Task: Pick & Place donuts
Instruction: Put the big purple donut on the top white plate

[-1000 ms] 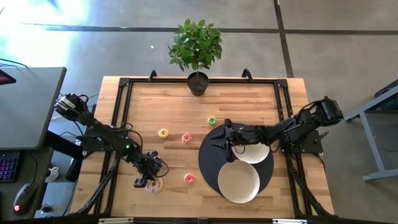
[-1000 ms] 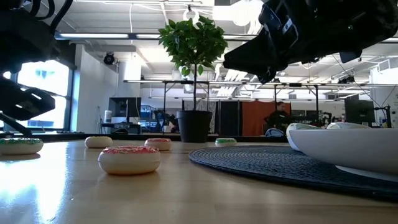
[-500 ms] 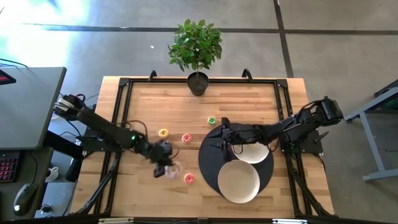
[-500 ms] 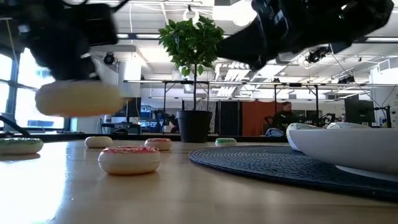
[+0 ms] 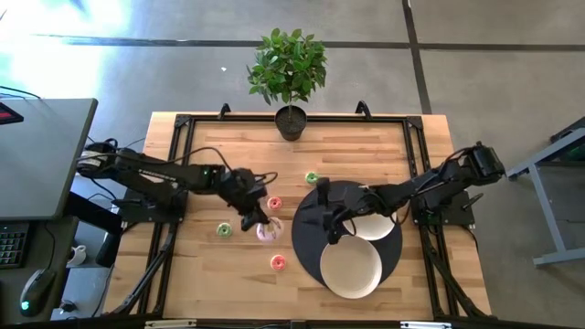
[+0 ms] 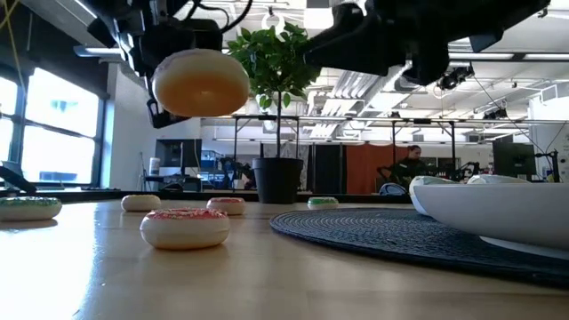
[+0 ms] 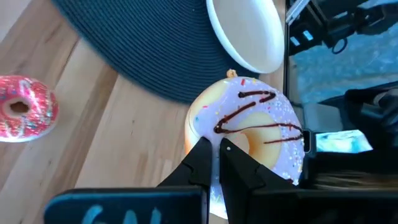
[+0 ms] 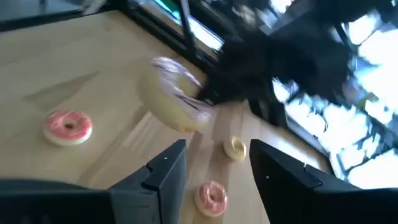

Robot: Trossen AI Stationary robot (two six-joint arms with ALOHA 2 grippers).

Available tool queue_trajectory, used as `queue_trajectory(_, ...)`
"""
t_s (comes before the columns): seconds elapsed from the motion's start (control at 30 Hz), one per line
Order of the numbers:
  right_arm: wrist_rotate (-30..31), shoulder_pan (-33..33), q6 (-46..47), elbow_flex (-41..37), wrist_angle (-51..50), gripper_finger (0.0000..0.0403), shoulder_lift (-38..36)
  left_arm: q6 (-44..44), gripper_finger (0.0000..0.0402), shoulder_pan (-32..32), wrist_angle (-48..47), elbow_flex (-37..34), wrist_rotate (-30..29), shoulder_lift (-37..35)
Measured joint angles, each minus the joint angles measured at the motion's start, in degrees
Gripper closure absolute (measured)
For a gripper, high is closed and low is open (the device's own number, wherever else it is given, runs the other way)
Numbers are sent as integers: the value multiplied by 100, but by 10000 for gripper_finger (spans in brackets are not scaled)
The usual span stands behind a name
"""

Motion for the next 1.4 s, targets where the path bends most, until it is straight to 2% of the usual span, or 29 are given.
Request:
queue_trajectory(0.17, -73, 132, -359, 0, 104, 233, 80, -1, 389, 462, 73, 0, 342, 0)
queue_trajectory(0.33, -57, 143, -374, 2, 768, 231, 446, 61, 389, 717, 122, 2, 382, 0)
queue_trajectory(0.43, -64, 108, -543, 4, 1062, 233, 665, 133, 390, 754, 152, 2, 486, 0)
queue_trajectory(0.6, -15, 95, -1561, 0, 1270, 231, 911, 144, 390, 737, 213, 2, 610, 2)
queue_trajectory(0.8, -64, 89, -1569, 4, 1630, 233, 933, 150, 390, 737, 544, 2, 796, 2)
queue_trajectory(1.1, -64, 91, -1888, 512, 1327, 234, 940, -82, 390, 737, 1124, 2, 932, 2)
queue_trajectory(1.3, -232, 20, -2235, 908, 382, 235, 940, -152, 390, 739, 1374, 0, 951, 4)
queue_trajectory(1.4, -257, -58, -2303, 952, 276, 235, 942, -153, 390, 739, 1326, -2, 978, 7)
